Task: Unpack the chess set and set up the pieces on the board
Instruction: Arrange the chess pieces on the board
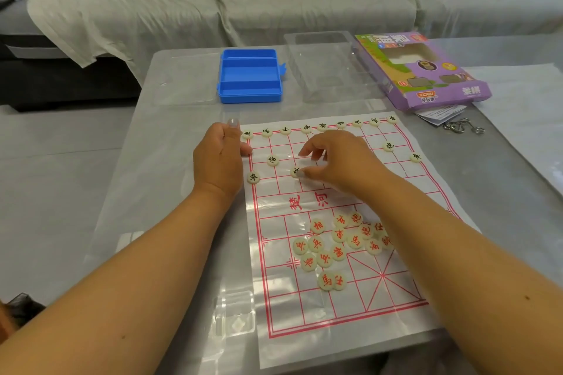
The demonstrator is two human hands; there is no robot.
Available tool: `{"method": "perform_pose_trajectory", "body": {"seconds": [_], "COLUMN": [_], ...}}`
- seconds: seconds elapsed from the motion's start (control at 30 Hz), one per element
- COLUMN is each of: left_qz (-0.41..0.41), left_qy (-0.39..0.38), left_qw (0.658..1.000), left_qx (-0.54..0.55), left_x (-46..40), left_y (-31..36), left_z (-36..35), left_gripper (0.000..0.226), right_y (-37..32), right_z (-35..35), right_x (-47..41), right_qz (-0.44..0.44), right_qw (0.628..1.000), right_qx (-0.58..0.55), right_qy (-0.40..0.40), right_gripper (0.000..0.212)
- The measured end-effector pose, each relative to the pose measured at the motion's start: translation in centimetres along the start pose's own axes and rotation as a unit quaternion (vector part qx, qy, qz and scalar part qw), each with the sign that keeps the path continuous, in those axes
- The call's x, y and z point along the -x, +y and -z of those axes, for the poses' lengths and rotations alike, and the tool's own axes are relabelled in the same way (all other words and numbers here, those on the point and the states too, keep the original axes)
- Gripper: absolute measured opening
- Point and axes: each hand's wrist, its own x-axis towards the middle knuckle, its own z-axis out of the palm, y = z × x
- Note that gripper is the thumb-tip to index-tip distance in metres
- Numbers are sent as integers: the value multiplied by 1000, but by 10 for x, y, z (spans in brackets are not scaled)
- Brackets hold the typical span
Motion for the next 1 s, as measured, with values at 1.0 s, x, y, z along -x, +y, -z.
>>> {"method": "perform_pose_trajectory", "body": {"seconds": [1.0], "left_qz": [-129], "left_qy": [-270], "left_qw": [917], "left_qx": [-265], "left_x": [184], "left_y": [38], "left_z": [55], "left_gripper": [24], "right_y": [51], "right_z": [20], "right_x": [168], "right_qz": [-140], "right_qw": [990], "right_qx": [-15], "right_qy": [12], "right_gripper": [27]}}
